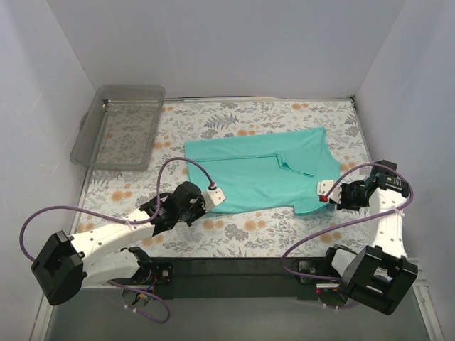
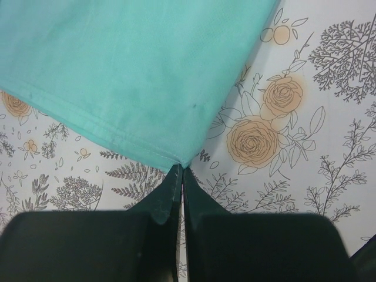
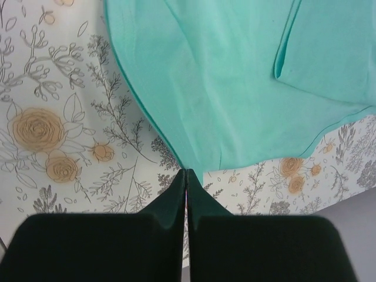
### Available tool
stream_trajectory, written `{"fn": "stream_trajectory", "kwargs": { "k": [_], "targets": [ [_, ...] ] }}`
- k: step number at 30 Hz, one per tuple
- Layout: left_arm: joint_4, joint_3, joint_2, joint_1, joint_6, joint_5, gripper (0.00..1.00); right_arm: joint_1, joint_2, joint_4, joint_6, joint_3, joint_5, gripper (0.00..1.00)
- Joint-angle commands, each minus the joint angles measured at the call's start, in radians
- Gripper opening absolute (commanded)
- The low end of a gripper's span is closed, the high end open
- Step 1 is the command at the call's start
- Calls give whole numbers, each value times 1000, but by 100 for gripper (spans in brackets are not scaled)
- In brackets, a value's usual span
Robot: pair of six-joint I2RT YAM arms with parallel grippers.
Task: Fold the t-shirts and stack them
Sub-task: Fold the tshirt
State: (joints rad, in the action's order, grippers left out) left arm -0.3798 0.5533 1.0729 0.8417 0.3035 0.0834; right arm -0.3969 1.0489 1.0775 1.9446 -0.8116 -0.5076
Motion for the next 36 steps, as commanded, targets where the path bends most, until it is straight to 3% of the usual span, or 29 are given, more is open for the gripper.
{"fn": "stream_trajectory", "kwargs": {
  "k": [1, 9, 15, 27, 36],
  "targets": [
    [33, 51, -31, 5, 20, -27, 0, 3, 11, -25, -134, -57, -100, 1],
    [41, 125, -7, -7, 16, -40, 0, 4, 72, -122, -341, -144, -195, 1],
    [24, 148, 12, -76, 2, -68, 0, 3, 167, -178, -455, -236, -232, 1],
    [48, 160, 90, -219, 3, -194, 0, 4, 365, -260, -621, -360, -285, 1],
    [21, 238, 166, -274, 6, -194, 0, 3, 485, -306, -722, -428, -298, 1]
  ]
}}
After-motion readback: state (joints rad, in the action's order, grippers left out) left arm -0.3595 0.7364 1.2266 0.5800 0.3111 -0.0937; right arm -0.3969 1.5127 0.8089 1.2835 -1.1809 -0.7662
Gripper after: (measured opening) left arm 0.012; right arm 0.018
